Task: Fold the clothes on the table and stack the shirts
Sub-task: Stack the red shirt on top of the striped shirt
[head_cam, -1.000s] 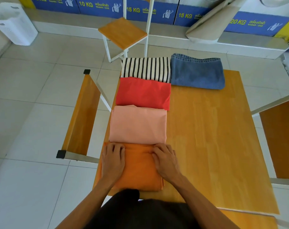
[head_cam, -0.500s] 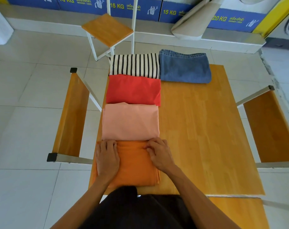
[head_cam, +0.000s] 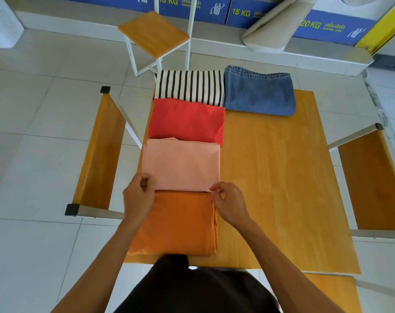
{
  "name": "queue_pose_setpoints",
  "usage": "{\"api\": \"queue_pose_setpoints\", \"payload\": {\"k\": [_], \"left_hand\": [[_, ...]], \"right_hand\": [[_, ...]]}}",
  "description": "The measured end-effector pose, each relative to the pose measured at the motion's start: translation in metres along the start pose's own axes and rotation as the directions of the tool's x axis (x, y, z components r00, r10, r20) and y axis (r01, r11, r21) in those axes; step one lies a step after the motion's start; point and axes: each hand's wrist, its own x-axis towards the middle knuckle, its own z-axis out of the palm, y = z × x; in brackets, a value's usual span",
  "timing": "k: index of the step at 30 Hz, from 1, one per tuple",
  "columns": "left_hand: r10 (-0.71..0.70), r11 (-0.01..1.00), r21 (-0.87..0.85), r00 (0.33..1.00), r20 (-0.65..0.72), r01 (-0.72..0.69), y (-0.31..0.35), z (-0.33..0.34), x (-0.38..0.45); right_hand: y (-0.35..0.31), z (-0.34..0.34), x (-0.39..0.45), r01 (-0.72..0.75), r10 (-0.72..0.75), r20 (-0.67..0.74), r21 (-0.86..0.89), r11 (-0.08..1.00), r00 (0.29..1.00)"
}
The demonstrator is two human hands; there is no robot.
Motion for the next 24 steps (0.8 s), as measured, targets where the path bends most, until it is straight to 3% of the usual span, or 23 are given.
{"api": "queue_pose_setpoints", "payload": {"k": [6,10,15,21,24], "left_hand": [[0.037,0.997,-0.065,0.999,-0.034,-0.039,0.042,0.001,0.052],[0.018,1.0,-0.023,0.999,-0.044,-0.019,0.06,0.011,0.089],[-0.107,0.987,0.113,0.993,-0.048,0.112,0.071,0.023,0.129],[-0.19,0.969,0.178,0.978,0.09,0.172,0.079,0.044,0.159],[-0.26,0.912,0.321,0.965,-0.026,0.254,0.083,0.057,0.166]], "right_hand": [[-0.008,-0.022,0.037,-0.096,0.106,-0.097,0.107,0.99,0.99],[-0.012,-0.033,0.071,-0.175,0.185,-0.084,0.113,0.978,0.979],[-0.013,-0.038,0.118,-0.283,0.286,-0.003,0.142,0.948,0.958],[-0.018,-0.028,0.171,-0.331,0.332,0.034,0.221,0.917,0.943],[-0.022,-0.025,0.194,-0.349,0.359,0.017,0.278,0.895,0.933]]}}
